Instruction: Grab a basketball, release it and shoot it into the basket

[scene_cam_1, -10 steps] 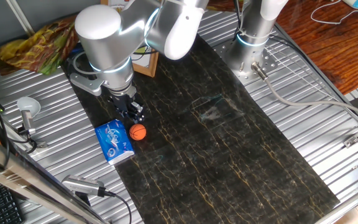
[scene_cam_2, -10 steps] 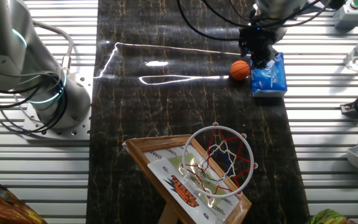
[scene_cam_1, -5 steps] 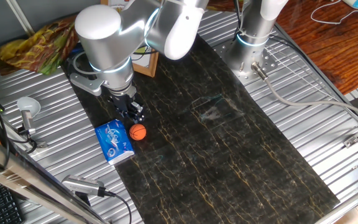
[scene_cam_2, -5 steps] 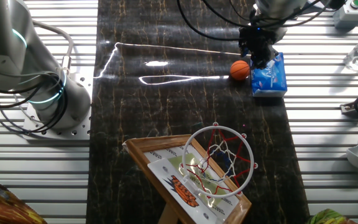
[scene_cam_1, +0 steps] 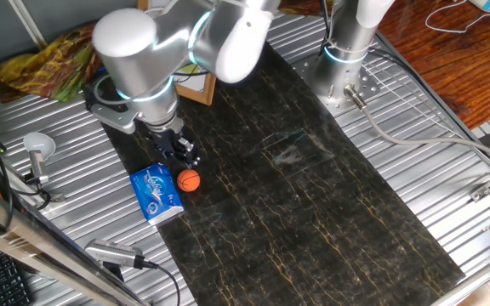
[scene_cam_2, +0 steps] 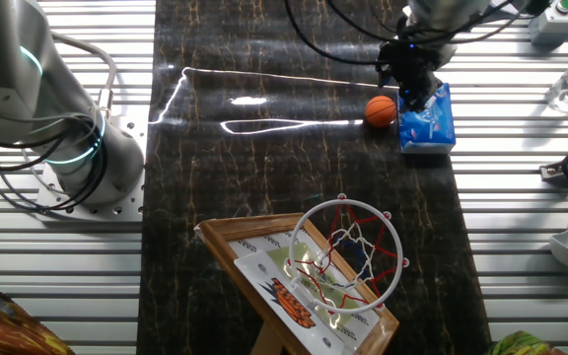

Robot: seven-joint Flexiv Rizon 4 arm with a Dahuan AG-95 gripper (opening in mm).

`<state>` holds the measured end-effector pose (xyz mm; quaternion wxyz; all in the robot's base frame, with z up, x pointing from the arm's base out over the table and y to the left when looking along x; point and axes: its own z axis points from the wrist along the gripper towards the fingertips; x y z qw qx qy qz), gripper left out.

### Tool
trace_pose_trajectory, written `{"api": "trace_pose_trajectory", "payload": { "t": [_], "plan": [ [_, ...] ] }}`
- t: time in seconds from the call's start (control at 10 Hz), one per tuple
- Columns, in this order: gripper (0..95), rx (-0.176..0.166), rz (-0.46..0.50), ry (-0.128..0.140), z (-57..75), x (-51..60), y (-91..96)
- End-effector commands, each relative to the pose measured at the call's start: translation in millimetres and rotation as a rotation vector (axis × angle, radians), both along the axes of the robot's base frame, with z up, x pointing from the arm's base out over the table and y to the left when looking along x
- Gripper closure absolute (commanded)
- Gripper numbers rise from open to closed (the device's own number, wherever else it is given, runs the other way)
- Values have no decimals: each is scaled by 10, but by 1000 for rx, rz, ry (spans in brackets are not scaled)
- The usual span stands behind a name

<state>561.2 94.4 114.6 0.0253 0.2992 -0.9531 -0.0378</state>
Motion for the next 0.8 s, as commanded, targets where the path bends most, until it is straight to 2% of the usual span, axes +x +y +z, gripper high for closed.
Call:
{"api": "trace_pose_trajectory", "payload": {
  "t": [0.1,0.6,0.7,0.8],
  "plan": [
    [380,-2,-2,-9,5,-25,-9],
    [380,-5,-3,-6,5,-25,-9],
    [380,-5,-5,-7,-13,-27,6],
    [380,-6,-10,-9,-91,-45,68]
  ]
}}
